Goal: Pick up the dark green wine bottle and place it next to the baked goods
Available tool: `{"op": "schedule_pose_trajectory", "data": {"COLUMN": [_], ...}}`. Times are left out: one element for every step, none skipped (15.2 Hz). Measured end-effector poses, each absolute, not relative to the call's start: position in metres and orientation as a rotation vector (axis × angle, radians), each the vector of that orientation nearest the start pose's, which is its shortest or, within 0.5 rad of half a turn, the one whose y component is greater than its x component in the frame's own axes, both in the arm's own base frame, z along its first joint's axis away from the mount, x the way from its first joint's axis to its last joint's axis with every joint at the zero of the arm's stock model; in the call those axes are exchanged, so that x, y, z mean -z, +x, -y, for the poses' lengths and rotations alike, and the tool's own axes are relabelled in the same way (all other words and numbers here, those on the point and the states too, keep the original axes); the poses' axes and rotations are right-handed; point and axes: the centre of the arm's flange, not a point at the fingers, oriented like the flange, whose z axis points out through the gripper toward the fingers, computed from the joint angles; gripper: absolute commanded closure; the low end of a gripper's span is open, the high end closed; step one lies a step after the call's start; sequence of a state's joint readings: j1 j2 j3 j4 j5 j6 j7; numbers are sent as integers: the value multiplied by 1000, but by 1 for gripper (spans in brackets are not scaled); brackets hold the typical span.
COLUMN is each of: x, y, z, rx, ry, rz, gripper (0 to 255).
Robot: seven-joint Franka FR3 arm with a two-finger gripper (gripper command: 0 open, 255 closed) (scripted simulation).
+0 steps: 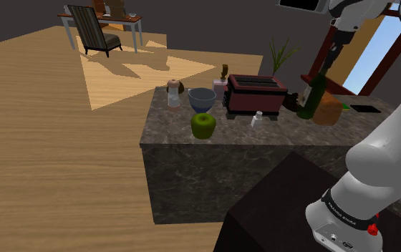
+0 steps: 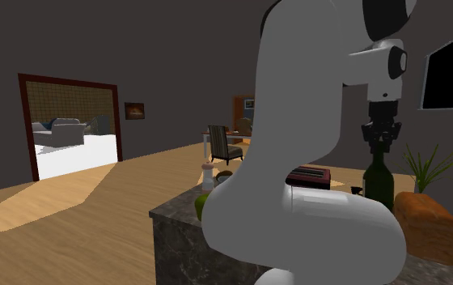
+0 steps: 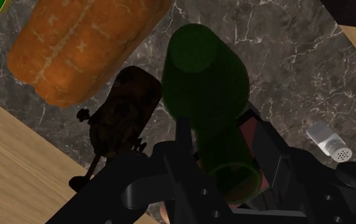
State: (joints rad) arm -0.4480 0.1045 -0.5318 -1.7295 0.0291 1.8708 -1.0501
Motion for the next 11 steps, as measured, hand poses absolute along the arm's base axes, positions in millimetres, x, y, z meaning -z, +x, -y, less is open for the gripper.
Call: {"op": "schedule_pose_trajectory", "data": {"x": [-517,-512,-507,-501,-496,-492,-490,-489,-489,-488,-488], "y": [344,343,344,344,344,343,343,343,344,344,344], "z": [486,486,486,486,486,485,485,486,486,486,486], "rx": [10,10,10,10,10,10,10,10,10,10,10], "ry": [-3196,-3197,-3197,-3197,-3197,-3197,-3197,-3197,-3197,-3197,-3197], "rz": [106,106,106,106,106,106,106,106,106,106,106], "gripper": [255,255,255,255,255,255,255,255,255,255,255]}}
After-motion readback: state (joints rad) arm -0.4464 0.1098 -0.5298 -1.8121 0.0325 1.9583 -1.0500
